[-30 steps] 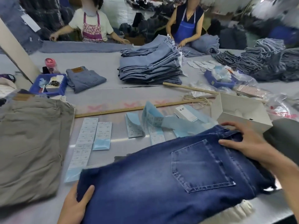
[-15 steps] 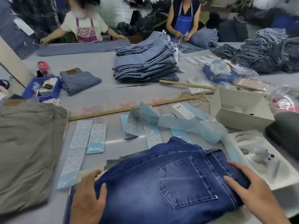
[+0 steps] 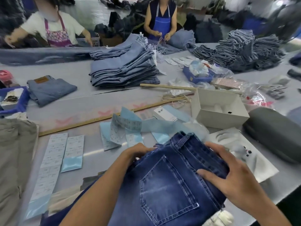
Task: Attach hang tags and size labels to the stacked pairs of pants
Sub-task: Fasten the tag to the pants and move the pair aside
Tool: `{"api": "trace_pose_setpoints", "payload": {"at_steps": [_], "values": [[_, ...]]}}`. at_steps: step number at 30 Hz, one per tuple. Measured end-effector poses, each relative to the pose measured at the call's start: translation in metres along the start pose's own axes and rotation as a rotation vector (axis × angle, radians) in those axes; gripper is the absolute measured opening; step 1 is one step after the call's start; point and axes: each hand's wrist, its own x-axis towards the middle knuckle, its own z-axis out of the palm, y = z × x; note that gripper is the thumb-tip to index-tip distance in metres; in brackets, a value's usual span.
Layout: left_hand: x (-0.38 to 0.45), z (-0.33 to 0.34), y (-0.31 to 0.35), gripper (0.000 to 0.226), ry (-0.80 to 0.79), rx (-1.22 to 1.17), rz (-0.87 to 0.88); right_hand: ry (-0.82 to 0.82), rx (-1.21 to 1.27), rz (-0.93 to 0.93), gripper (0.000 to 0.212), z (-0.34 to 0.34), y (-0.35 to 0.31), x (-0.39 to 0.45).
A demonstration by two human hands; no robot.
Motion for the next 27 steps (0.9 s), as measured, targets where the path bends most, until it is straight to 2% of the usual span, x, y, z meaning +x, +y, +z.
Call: {"api": "trace_pose_setpoints", "payload": {"at_steps": [2, 4, 5, 7, 8, 10, 11, 13, 17, 19, 21, 23, 24, 26, 27], "values": [[0.009, 0.001, -0.002, 0.006, 0.01, -0.049, 0.036, 0.001, 0.054, -0.058, 0.07, -0.002, -0.003, 0.013], [0.014, -0.003, -0.004, 0.006, 0.012, -0.083, 0.067, -0.035, 0.146, 0.055, 0.074, 0.004, 0.005, 0.031], [0.014, -0.004, -0.004, 0.006, 0.026, -0.084, 0.077, -0.089, 0.146, 0.171, 0.069, 0.009, 0.015, 0.039], [0.013, -0.002, -0.004, 0.023, 0.099, -0.108, 0.147, -0.315, 0.032, 0.419, 0.043, 0.02, 0.04, 0.046], [0.012, -0.001, -0.002, 0.031, 0.161, -0.061, 0.23, -0.446, -0.047, 0.533, 0.038, 0.026, 0.052, 0.046], [0.005, 0.008, 0.005, 0.026, 0.168, 0.132, 0.42, -0.619, -0.026, 0.671, 0.048, 0.033, 0.069, 0.038], [-0.002, 0.012, 0.011, 0.025, 0.101, 0.164, 0.466, -0.627, 0.041, 0.7, 0.051, 0.034, 0.073, 0.034], [-0.017, 0.017, 0.024, 0.032, -0.022, 0.122, 0.472, -0.527, 0.127, 0.676, 0.046, 0.034, 0.077, 0.028], [-0.048, 0.01, 0.036, 0.042, -0.197, -0.015, 0.517, -0.284, -0.001, 0.549, 0.033, 0.028, 0.069, 0.022], [-0.062, 0.001, 0.037, 0.046, -0.233, -0.036, 0.63, -0.216, -0.059, 0.499, 0.035, 0.019, 0.053, 0.02], [-0.071, -0.013, 0.03, 0.044, -0.291, -0.181, 0.743, -0.142, -0.056, 0.44, 0.045, 0.013, 0.038, 0.025], [-0.066, -0.028, 0.022, 0.043, -0.25, -0.381, 0.757, -0.085, -0.005, 0.361, 0.049, 0.015, 0.028, 0.043], [-0.059, -0.031, 0.017, 0.04, -0.161, -0.424, 0.737, -0.092, -0.008, 0.323, 0.046, 0.021, 0.029, 0.056], [-0.036, -0.026, 0.005, 0.019, 0.023, -0.354, 0.622, -0.209, -0.044, 0.341, 0.035, 0.042, 0.04, 0.086], [-0.025, -0.02, -0.003, 0.012, 0.061, -0.236, 0.53, -0.333, -0.079, 0.407, 0.033, 0.053, 0.048, 0.098]]}}
